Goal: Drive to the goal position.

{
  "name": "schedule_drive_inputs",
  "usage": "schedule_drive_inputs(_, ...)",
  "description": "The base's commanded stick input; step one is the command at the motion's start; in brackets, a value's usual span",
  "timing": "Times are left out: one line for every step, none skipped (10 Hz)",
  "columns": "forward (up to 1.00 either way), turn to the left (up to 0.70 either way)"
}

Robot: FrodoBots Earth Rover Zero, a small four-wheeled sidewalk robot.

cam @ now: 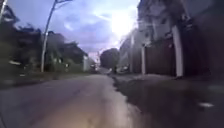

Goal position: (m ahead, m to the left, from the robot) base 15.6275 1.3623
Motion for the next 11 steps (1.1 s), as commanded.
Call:
schedule_drive_inputs(0.70, 0.00)
schedule_drive_inputs(0.70, 0.00)
schedule_drive_inputs(0.70, 0.00)
schedule_drive_inputs(0.70, 0.00)
schedule_drive_inputs(0.70, 0.00)
schedule_drive_inputs(0.70, 0.00)
schedule_drive_inputs(0.70, 0.00)
schedule_drive_inputs(0.70, 0.00)
schedule_drive_inputs(0.70, 0.00)
schedule_drive_inputs(0.70, 0.00)
schedule_drive_inputs(0.70, -0.07)
